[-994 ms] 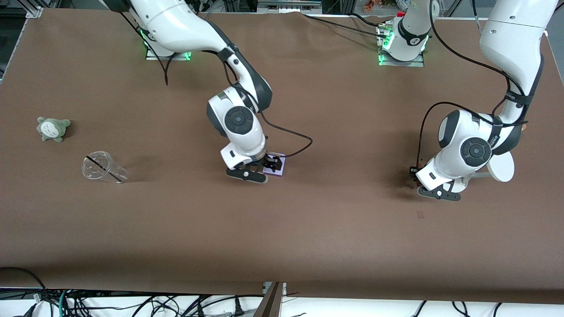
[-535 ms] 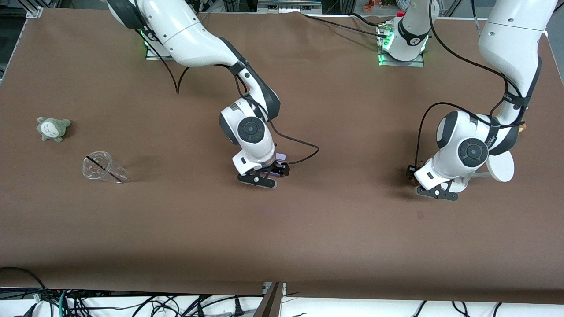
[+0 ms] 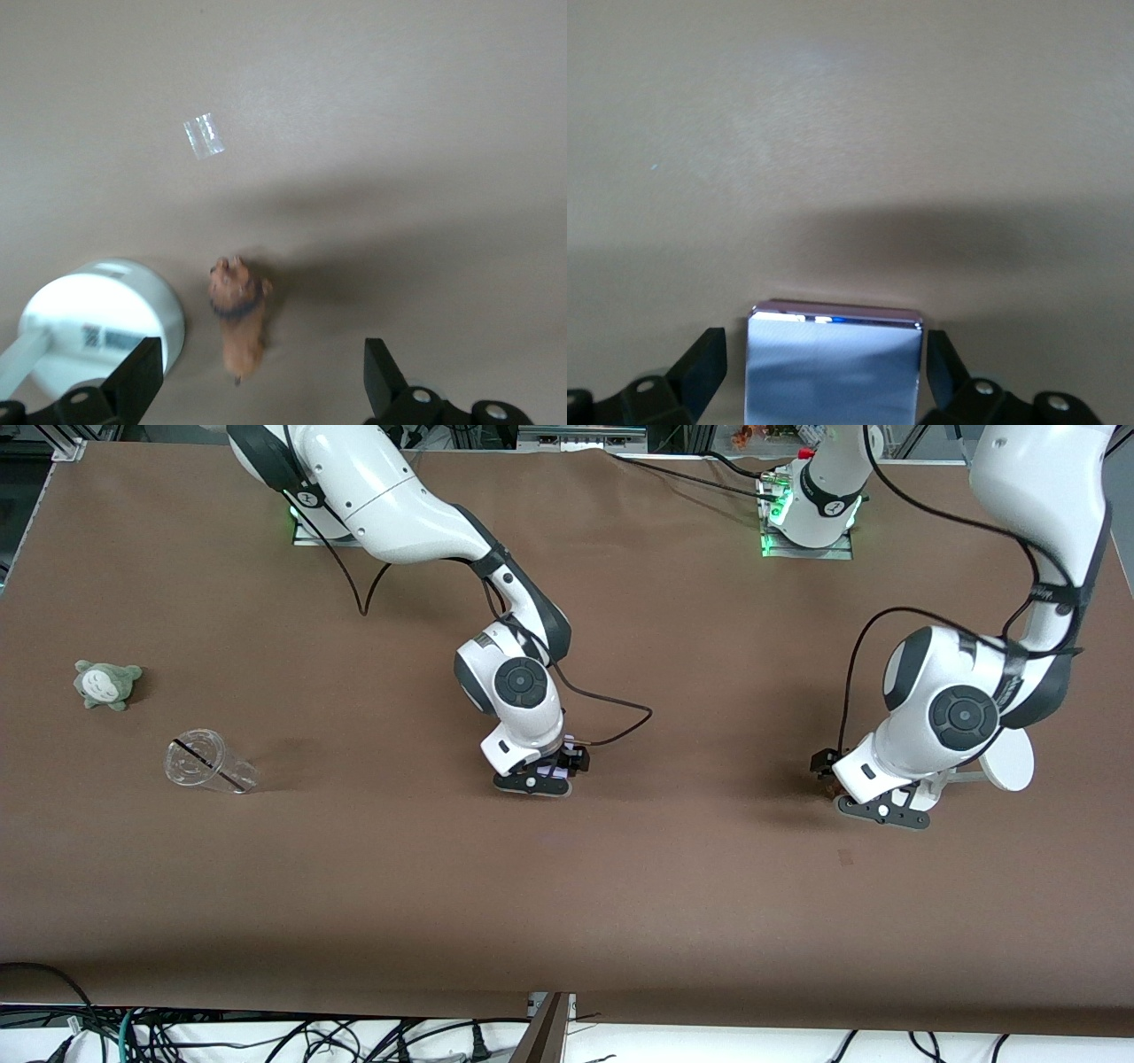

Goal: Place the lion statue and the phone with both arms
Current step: 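Set the lion beside the mirror base and open the left gripper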

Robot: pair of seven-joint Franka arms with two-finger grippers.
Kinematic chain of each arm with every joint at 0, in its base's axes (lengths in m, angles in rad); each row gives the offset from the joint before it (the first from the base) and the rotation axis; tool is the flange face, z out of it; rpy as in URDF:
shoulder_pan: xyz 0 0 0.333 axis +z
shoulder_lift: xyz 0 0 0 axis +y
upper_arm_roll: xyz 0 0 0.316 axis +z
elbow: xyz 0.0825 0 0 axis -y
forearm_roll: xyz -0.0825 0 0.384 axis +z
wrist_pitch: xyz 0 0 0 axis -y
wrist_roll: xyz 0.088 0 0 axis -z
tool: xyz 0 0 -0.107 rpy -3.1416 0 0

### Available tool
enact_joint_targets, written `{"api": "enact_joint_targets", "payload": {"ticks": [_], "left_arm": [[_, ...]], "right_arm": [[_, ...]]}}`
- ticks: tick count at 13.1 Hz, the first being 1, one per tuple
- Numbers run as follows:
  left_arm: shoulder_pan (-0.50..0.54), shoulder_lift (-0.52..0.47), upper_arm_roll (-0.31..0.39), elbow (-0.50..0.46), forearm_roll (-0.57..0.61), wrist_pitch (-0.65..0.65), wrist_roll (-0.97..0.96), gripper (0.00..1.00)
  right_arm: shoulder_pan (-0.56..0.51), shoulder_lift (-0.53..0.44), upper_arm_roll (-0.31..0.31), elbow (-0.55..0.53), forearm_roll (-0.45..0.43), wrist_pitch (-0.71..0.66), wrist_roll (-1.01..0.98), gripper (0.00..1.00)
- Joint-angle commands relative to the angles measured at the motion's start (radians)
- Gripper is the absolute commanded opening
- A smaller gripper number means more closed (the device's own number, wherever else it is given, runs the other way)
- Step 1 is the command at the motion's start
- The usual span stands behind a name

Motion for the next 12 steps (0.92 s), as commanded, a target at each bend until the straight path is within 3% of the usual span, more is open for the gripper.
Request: {"api": "enact_joint_targets", "payload": {"ticks": [1,7,8,9,10,11,12], "left_arm": [[-0.005,-0.018,-0.032,0.146,0.011,-0.196,-0.003,1.00],[0.001,-0.047,-0.060,0.435,-0.052,-0.502,0.006,1.00],[0.008,-0.049,-0.060,0.465,-0.078,-0.542,0.006,1.00],[0.008,-0.049,-0.059,0.493,-0.098,-0.577,0.005,1.00],[0.008,-0.050,-0.060,0.521,-0.098,-0.608,0.003,1.00],[0.008,-0.056,-0.057,0.550,-0.098,-0.631,-0.006,1.00],[0.008,-0.058,-0.052,0.573,-0.094,-0.642,-0.006,1.00]], "right_arm": [[0.009,0.017,-0.009,0.022,-0.012,-0.003,-0.045,1.00],[0.009,0.022,-0.009,0.013,-0.003,-0.003,-0.028,1.00],[0.009,0.022,-0.009,0.013,-0.002,-0.003,-0.029,0.84],[0.009,0.020,-0.009,0.013,-0.002,-0.003,-0.032,0.57],[0.006,0.018,-0.009,0.013,-0.002,-0.005,-0.037,0.36],[-0.002,0.012,-0.009,0.013,-0.001,-0.009,-0.044,0.29],[-0.011,0.006,-0.009,0.013,-0.001,-0.015,-0.049,0.29]]}}
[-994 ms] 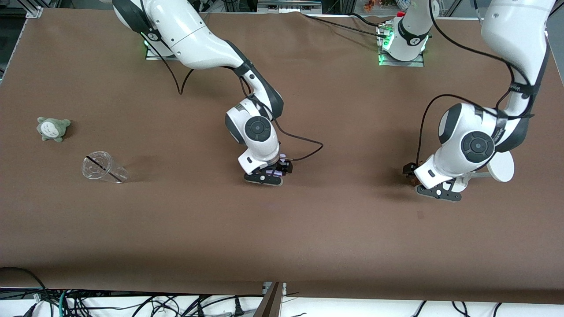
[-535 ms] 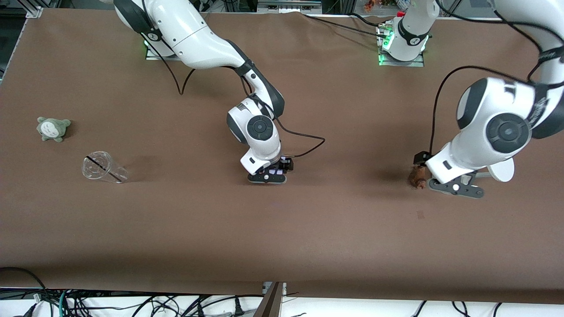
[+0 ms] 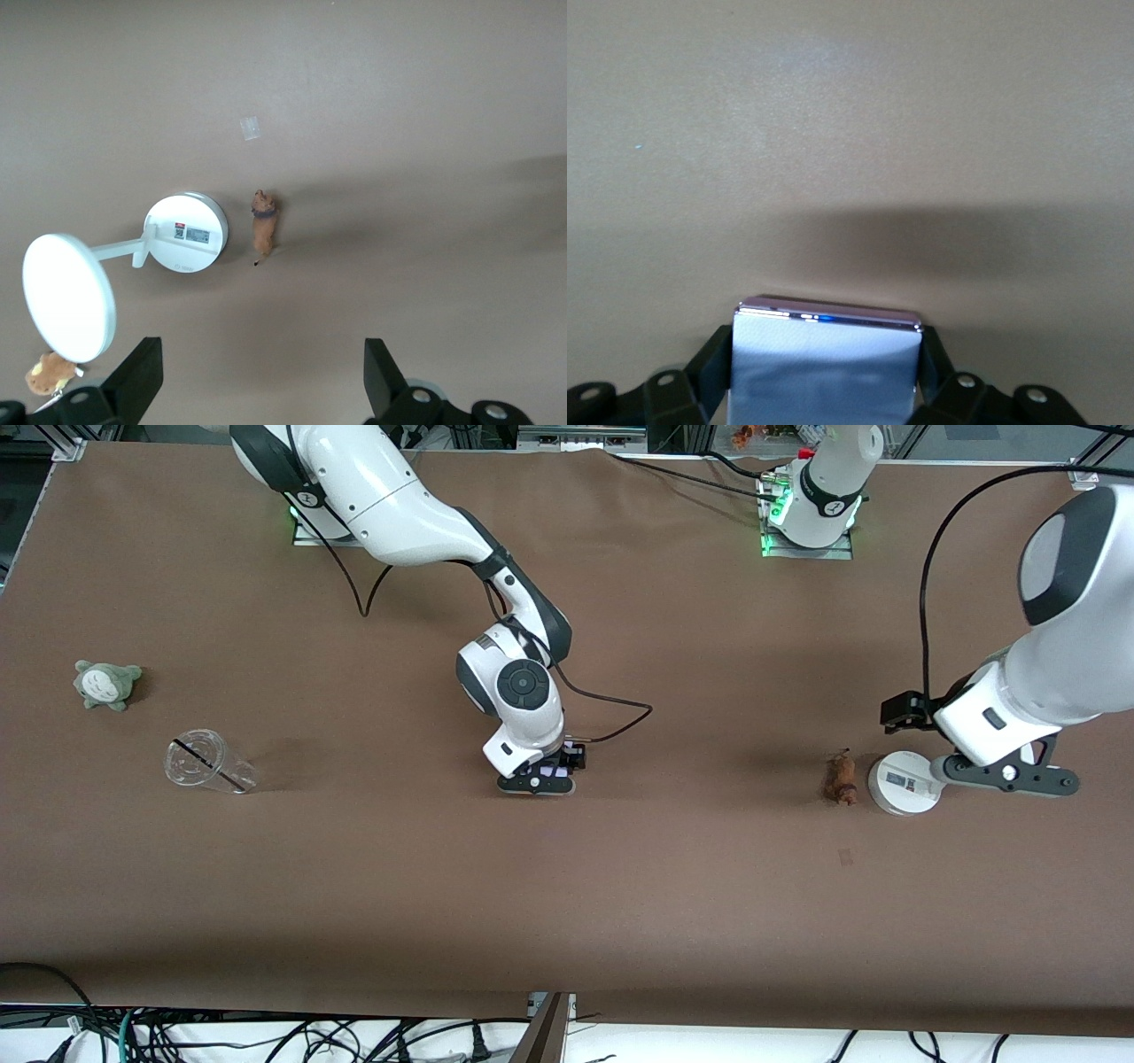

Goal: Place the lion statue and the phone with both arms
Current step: 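Carry the phone toward the cup while the left gripper withdraws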

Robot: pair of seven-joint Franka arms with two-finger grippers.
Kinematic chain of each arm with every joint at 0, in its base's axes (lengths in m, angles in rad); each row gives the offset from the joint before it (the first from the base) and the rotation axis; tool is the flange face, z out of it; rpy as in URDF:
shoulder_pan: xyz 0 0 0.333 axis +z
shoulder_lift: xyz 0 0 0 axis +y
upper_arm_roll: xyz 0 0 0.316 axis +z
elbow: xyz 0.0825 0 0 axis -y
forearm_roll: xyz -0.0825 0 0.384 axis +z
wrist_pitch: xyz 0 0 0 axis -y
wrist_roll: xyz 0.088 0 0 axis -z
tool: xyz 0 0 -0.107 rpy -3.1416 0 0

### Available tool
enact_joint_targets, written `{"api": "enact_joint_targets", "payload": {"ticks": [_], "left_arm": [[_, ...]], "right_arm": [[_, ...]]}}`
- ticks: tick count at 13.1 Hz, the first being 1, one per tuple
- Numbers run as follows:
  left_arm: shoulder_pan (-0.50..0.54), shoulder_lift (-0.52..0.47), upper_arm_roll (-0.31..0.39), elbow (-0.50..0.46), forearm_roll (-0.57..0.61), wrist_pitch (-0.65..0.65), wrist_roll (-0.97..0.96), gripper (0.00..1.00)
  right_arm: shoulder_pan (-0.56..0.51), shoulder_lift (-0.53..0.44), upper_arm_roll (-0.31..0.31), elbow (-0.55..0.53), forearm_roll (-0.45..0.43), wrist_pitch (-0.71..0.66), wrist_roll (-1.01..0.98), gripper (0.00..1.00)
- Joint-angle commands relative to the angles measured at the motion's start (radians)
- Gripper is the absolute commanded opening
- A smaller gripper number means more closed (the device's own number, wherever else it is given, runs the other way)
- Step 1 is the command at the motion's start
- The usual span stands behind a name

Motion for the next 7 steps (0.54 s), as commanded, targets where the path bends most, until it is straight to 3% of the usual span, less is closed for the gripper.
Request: {"api": "enact_joint_targets", "payload": {"ticks": [1,4,6,7], "left_arm": [[-0.001,0.004,0.007,0.079,-0.005,-0.050,-0.007,1.00],[0.004,-0.018,0.037,0.074,-0.016,-0.048,-0.004,1.00],[-0.019,-0.148,0.080,-0.077,-0.061,-0.002,-0.004,1.00],[-0.068,-0.208,0.170,-0.157,-0.115,0.063,-0.002,1.00]], "right_arm": [[-0.027,-0.011,-0.003,0.011,0.000,-0.017,-0.023,0.29],[-0.082,-0.077,-0.003,0.011,0.003,-0.154,-0.156,0.29],[-0.132,-0.141,-0.009,0.005,0.003,-0.292,-0.289,0.29],[-0.174,-0.178,-0.009,-0.019,0.003,-0.335,-0.375,0.29]]}}
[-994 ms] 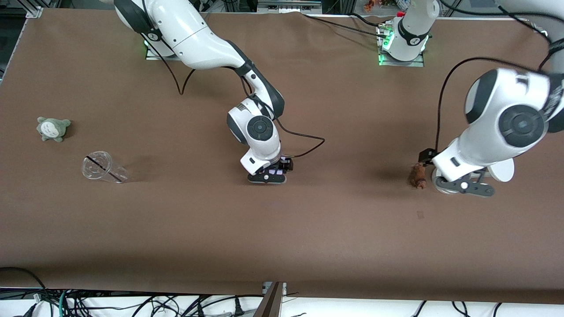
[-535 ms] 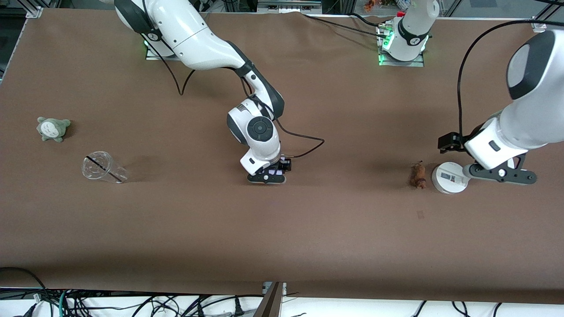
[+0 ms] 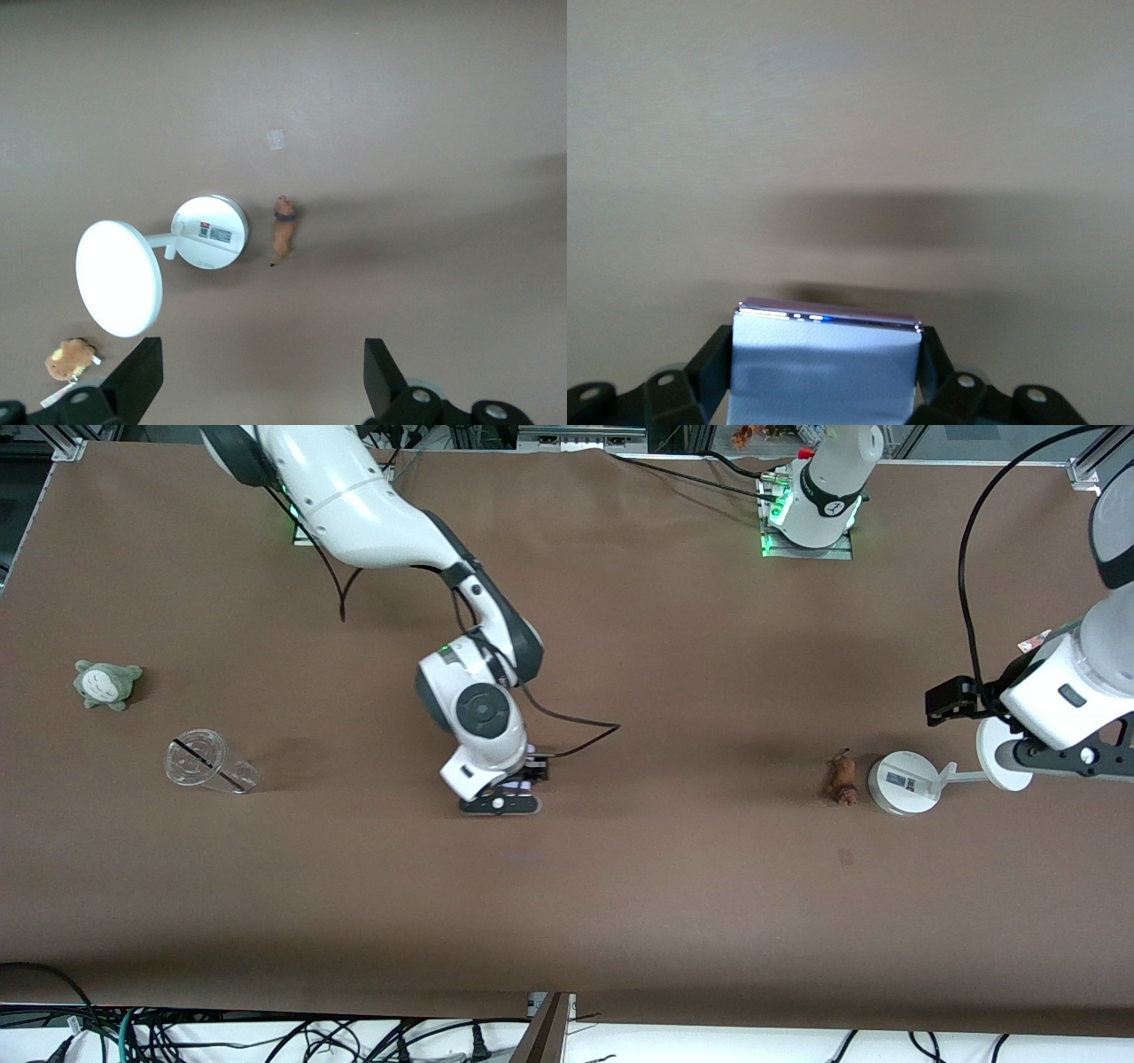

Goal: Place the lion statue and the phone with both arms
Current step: 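Carry the phone toward the cup while the left gripper withdraws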

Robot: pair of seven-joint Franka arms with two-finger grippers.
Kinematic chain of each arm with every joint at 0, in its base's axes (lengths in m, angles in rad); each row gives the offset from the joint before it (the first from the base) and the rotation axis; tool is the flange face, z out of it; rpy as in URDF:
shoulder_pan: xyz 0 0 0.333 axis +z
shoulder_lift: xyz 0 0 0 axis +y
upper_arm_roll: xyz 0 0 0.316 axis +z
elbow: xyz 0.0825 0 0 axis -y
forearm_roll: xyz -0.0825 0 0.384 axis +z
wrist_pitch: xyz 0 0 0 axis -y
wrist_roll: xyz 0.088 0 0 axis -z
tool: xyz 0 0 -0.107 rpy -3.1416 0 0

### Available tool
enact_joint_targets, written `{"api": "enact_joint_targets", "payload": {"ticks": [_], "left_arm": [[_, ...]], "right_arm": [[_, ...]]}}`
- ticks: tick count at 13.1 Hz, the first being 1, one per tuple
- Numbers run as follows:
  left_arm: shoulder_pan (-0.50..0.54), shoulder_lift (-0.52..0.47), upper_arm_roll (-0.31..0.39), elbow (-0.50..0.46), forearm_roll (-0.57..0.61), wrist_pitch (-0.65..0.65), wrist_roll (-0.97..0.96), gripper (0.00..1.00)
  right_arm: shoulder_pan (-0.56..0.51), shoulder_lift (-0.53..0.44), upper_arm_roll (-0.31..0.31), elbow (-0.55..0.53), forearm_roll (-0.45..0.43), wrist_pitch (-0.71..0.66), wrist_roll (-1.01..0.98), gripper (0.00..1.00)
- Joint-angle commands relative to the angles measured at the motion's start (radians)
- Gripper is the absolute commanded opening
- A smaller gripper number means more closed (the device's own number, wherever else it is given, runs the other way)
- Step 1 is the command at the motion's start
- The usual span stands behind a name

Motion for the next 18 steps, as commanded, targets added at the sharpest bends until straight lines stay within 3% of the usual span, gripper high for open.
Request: {"api": "enact_joint_targets", "payload": {"ticks": [1,4,5,11,14,18], "left_arm": [[-0.109,-0.200,0.200,-0.257,-0.114,0.140,0.010,1.00],[-0.163,-0.358,0.227,-0.470,-0.087,0.272,-0.002,1.00],[-0.158,-0.369,0.225,-0.496,-0.083,0.281,-0.003,1.00],[-0.157,-0.351,0.219,-0.473,-0.086,0.254,-0.003,1.00],[-0.157,-0.351,0.218,-0.471,-0.088,0.240,-0.006,1.00],[-0.158,-0.351,0.218,-0.471,-0.088,0.238,-0.003,1.00]], "right_arm": [[-0.097,-0.132,0.009,-0.090,0.003,-0.101,-0.214,0.29],[-0.222,-0.240,0.008,-0.214,0.003,-0.095,-0.446,0.29],[-0.261,-0.261,0.008,-0.243,0.003,-0.094,-0.511,0.29],[-0.449,-0.297,0.008,-0.367,0.005,0.007,-0.724,0.29],[-0.487,-0.295,0.006,-0.470,0.005,0.156,-0.764,0.29],[-0.515,-0.277,0.003,-0.533,0.005,0.254,-0.787,0.29]]}}
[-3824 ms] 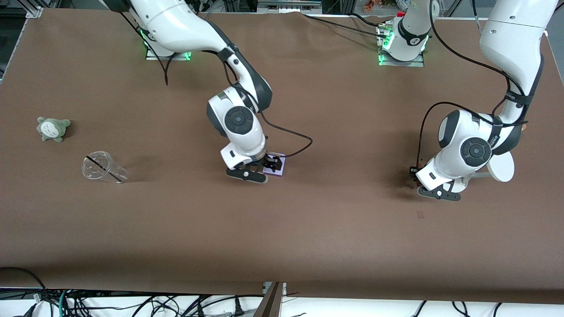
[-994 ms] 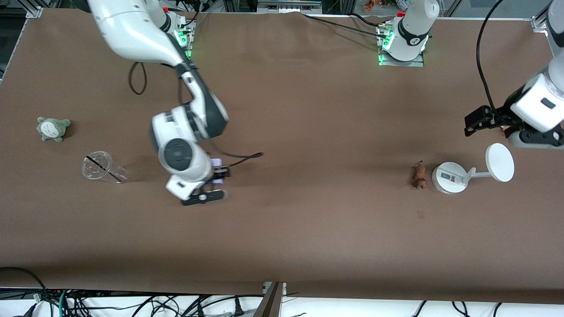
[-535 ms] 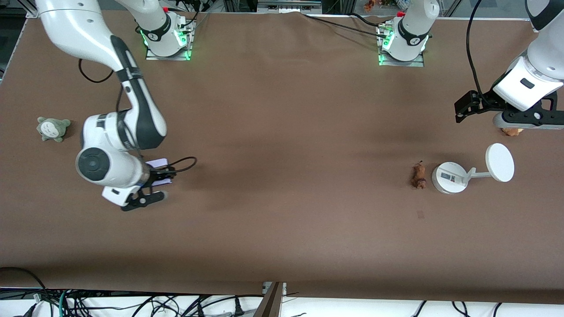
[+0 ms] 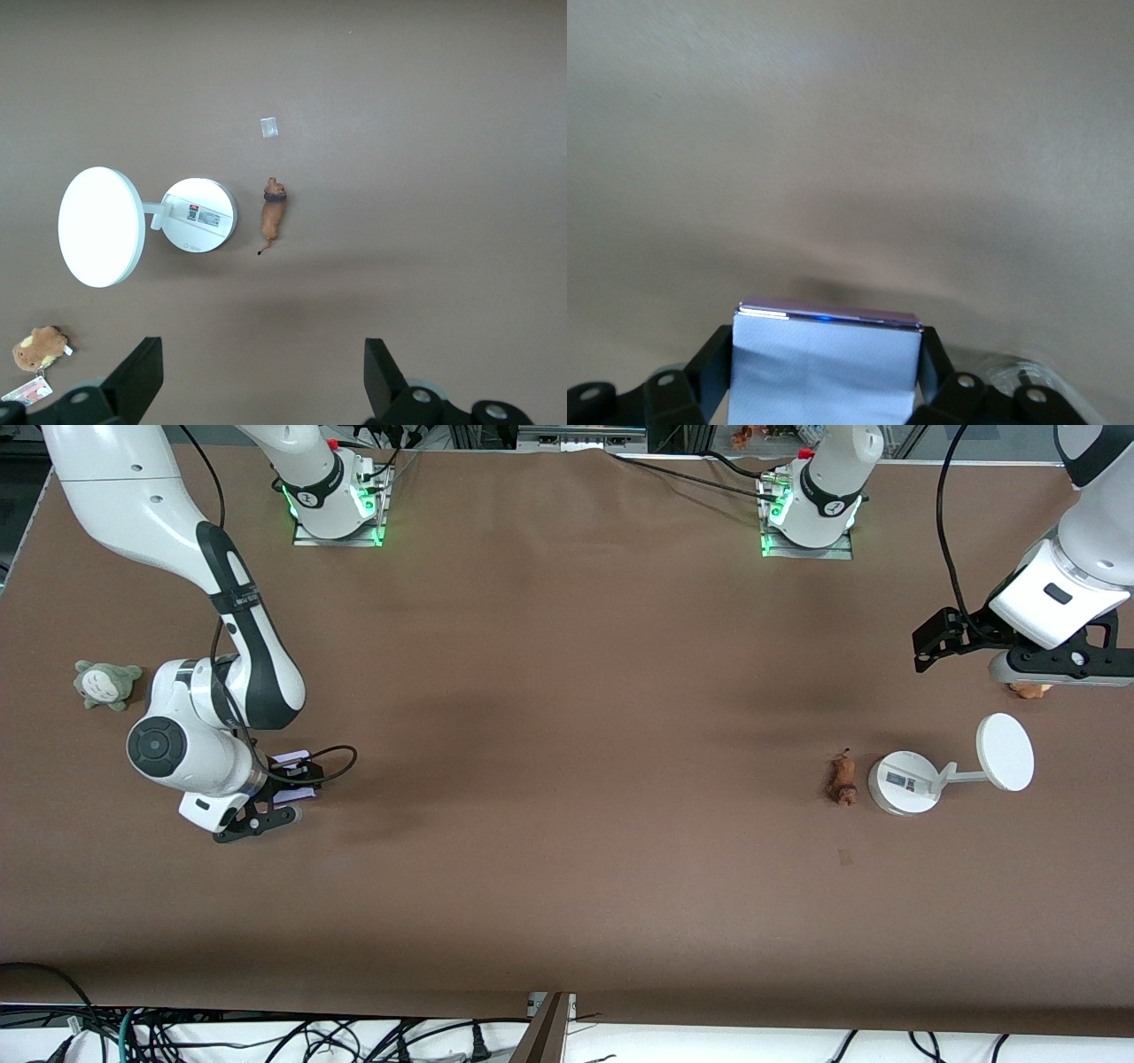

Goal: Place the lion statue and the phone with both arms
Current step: 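Lower the phone beside the clear cup and open the right gripper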

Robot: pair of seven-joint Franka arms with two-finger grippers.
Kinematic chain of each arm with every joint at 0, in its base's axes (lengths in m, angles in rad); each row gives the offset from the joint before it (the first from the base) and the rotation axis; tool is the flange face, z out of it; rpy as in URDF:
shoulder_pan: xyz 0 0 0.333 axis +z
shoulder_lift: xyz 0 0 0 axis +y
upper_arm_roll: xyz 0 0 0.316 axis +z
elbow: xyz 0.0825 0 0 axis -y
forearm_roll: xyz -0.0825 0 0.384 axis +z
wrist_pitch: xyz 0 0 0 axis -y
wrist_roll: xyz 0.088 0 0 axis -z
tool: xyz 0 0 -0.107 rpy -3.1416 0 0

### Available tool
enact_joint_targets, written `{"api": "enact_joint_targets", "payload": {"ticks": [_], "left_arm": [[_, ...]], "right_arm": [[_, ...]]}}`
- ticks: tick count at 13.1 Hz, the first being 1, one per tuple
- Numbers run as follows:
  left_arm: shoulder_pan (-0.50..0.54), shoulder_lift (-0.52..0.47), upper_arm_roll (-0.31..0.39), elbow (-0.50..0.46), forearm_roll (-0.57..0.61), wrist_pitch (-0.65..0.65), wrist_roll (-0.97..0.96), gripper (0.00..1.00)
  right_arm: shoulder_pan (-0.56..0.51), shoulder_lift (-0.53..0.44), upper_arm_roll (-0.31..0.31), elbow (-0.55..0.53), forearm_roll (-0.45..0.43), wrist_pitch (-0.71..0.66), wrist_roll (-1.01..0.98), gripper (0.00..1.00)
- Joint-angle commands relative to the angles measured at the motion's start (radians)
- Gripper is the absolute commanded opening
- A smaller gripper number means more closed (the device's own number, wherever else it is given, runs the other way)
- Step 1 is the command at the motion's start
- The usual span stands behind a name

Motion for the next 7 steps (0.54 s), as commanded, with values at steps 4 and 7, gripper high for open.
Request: {"api": "enact_joint_targets", "payload": {"ticks": [4,7], "left_arm": [[-0.017,-0.014,0.006,-0.008,0.013,-0.003,0.000,1.00],[-0.016,-0.015,0.006,-0.008,0.012,-0.003,0.001,1.00]], "right_arm": [[-0.030,0.007,0.013,-0.127,0.004,0.181,-0.020,0.30],[-0.031,0.026,0.015,-0.131,0.004,0.200,-0.017,0.33]]}}
